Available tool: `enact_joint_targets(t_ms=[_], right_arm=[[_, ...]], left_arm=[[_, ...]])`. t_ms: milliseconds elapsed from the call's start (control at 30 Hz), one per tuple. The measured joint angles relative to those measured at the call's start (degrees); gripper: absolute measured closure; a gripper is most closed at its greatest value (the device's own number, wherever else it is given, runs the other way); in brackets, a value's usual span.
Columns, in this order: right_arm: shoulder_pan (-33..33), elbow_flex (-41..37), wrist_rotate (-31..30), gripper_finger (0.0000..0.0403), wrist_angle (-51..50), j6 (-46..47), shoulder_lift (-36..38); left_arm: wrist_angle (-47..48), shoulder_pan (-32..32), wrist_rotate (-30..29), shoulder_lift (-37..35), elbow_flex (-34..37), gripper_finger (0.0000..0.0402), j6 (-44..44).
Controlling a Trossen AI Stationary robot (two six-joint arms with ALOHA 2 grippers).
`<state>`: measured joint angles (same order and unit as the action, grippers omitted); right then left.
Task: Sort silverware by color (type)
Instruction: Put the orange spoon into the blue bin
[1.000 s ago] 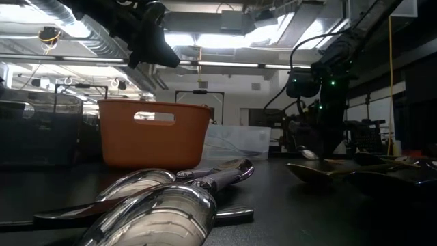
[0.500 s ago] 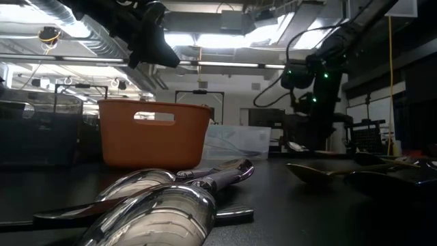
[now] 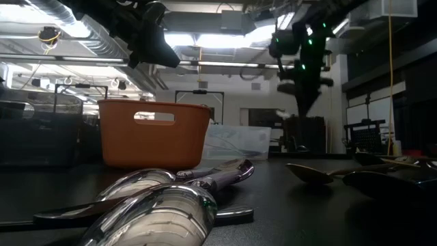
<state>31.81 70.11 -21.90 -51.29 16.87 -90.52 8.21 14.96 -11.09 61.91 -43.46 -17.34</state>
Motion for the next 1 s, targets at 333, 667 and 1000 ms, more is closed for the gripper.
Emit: enact_joint_targets(t_ms=[333, 667, 1000], right_arm=[[-9.07, 14.93, 3.05, 0.0403, -1.16, -19.10, 0.04], [-22.90, 17.61, 10.08, 0.0403, -1.29, -45.30, 0.04], [-34.24, 17.61, 13.60, 0.0403, -1.17, -70.11, 0.04]], left_arm=[[-0.01, 0.09, 0.01, -0.42, 0.00, 0.0333, 0.00], [-0.02, 0.11, 8.16, -0.48, -0.07, 0.0333, -0.25], [-0.45, 0.11, 15.13, -0.37, -0.07, 0.0333, -14.01]])
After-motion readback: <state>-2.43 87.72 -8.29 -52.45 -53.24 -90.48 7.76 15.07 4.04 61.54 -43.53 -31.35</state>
